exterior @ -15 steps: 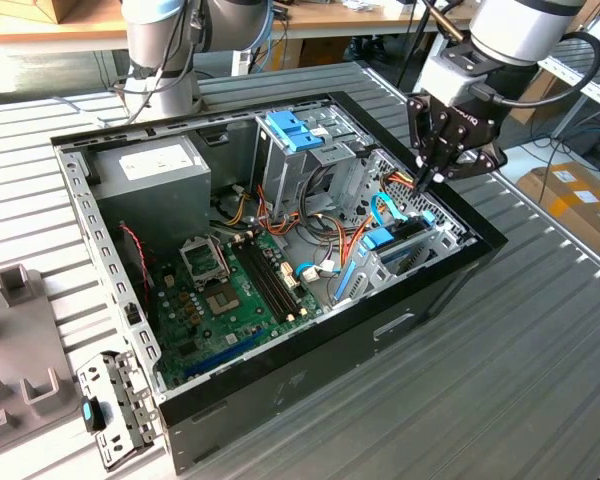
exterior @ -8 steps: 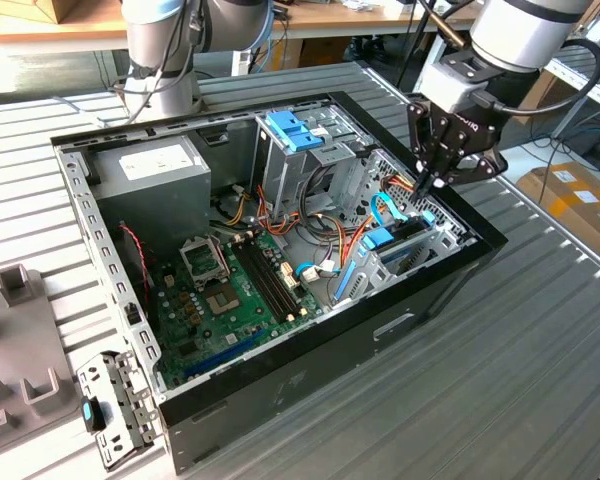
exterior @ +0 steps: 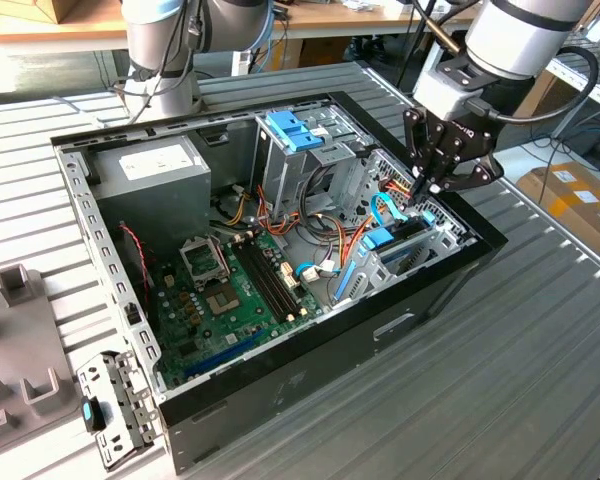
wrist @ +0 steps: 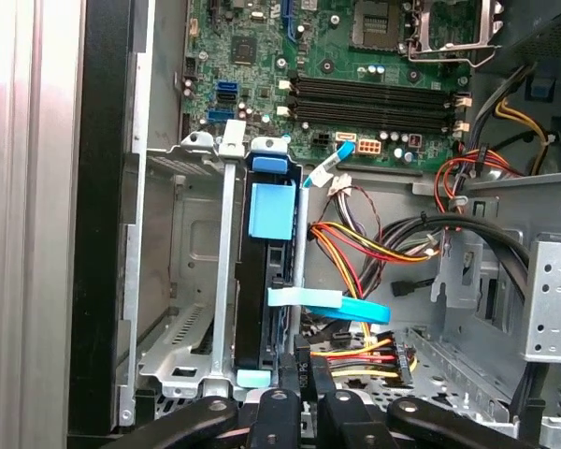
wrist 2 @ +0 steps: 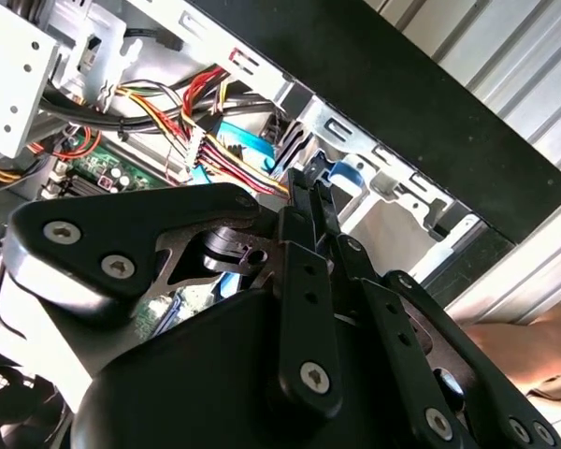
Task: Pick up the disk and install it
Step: 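Insert the second disk wire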
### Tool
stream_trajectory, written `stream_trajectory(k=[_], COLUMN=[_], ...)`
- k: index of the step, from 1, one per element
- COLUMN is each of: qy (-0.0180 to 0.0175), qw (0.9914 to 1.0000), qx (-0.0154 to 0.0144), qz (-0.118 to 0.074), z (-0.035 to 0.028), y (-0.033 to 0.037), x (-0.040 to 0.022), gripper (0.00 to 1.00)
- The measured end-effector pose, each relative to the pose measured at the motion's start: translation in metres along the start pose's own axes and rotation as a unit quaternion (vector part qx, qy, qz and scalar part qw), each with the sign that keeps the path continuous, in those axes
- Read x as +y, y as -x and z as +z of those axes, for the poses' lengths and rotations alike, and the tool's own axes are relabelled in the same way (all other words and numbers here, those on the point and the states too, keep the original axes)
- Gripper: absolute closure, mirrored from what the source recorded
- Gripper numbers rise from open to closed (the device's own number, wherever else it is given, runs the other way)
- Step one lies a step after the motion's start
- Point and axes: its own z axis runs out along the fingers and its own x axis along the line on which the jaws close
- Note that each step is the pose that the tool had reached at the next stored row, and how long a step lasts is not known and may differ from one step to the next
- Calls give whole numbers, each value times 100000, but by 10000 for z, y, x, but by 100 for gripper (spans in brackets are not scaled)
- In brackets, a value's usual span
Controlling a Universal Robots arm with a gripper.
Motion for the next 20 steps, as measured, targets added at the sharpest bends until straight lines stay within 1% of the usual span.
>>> stream_trajectory(k=[2, 3, 5, 7, 8, 10, 12, 15, 17, 19, 20], qy=[1, -4, -25, -81, -206, -371, -703, -861, -901, -914, -990], qw=[100000, 100000, 99999, 99999, 99997, 99995, 99990, 99988, 99980, 99977, 99976], qx=[4, -56, -329, -523, -705, -897, -1208, -1317, -1232, -1227, -1232], qz=[-6, -5, 10, 31, 24, 30, 34, 31, 1301, 1515, 1511], z=[22, 24, 27, 26, 27, 30, 35, 46, 59, 60, 63], y=[-9, -20, -48, -67, -80, -98, -113, -131, -137, -137, -137], x=[7, 10, 14, 23, 30, 41, 55, 64, 66, 73, 80], gripper=[83, 83, 83, 83, 83, 83, 83, 83, 83, 83, 83])
